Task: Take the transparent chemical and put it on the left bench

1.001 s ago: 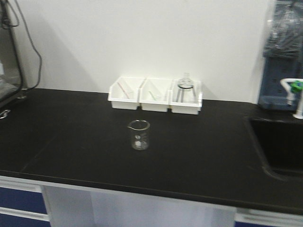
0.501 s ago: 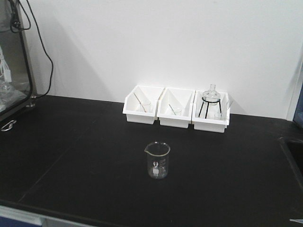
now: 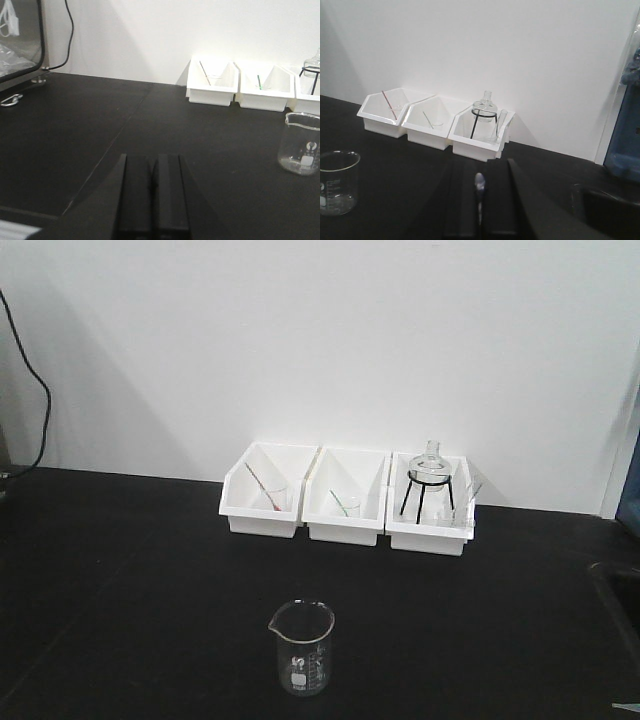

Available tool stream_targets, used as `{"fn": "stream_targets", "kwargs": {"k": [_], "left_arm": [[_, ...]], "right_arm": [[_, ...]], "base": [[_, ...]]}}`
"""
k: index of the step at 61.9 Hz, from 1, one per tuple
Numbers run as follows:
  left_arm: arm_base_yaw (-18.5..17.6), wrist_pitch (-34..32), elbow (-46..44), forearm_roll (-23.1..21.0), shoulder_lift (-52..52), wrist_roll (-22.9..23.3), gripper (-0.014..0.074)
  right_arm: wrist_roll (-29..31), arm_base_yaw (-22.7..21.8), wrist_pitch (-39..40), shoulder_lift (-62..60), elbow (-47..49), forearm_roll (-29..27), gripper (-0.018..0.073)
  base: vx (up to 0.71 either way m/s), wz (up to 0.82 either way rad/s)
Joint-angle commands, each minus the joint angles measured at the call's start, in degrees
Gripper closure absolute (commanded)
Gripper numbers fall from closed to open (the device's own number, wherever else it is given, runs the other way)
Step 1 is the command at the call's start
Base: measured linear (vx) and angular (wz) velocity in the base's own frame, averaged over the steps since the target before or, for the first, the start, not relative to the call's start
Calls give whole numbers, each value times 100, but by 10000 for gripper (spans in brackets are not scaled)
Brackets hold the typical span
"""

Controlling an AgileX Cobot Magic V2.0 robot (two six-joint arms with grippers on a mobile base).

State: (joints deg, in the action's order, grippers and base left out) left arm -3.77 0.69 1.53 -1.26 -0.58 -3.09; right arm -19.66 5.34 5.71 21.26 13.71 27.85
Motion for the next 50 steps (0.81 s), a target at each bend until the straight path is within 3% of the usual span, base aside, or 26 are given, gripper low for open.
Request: {"fn": "stream_targets", "kwargs": {"k": [1, 43, 50], "left_arm": [[-10, -449, 93, -4, -110, 45, 600], [-10, -449, 93, -4, -110, 45, 600], [-10, -449, 93, -4, -110, 45, 600]], "right_arm": [[7, -32, 395, 34, 171, 50, 567], [7, -32, 484, 100, 171, 50, 567], [-197, -12, 1131, 461, 201, 55, 566]], "base": [[21, -14], [12, -7], [4, -5]]}}
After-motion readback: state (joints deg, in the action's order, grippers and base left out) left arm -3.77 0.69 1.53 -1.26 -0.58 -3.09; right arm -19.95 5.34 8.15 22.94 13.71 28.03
